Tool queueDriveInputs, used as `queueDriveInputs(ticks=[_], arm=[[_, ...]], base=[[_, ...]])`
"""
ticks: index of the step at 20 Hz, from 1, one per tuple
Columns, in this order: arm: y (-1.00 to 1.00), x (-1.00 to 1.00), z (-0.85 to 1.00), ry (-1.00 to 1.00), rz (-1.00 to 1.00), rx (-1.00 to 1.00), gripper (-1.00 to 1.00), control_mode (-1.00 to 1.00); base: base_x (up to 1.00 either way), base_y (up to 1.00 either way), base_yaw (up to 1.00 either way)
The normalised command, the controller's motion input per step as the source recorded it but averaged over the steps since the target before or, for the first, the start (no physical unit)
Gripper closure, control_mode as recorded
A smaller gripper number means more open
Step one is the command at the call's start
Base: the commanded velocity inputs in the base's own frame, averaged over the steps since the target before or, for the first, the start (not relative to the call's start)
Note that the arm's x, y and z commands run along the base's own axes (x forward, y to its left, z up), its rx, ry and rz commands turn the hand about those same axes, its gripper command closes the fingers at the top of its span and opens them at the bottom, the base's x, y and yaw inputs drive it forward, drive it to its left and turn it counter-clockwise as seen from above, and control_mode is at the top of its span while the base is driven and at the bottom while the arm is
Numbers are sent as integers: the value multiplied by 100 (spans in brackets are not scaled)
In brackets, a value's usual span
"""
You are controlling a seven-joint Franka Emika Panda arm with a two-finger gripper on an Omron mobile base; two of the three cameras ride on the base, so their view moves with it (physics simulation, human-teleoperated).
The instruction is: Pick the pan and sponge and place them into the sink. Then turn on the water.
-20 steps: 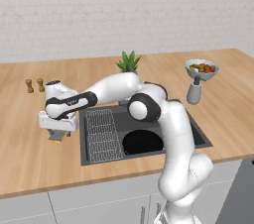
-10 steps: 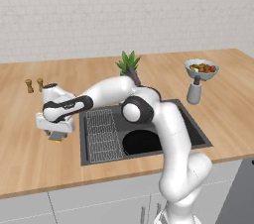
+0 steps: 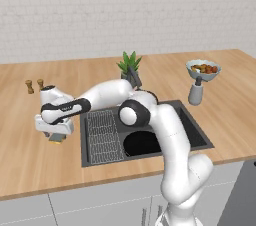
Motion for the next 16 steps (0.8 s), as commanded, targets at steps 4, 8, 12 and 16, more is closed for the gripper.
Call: queueDriveInputs(ticks=[4, 8, 12, 16], arm=[[0, 7, -22, -2, 0, 0, -100, -100], [-18, -23, -41, -1, 0, 0, -100, -100], [-41, -26, -49, 0, 0, 2, -100, -100], [-40, -18, -49, 0, 0, 5, -100, -100]], base=[[0, 0, 0], [0, 0, 0], [0, 0, 0], [0, 0, 0]])
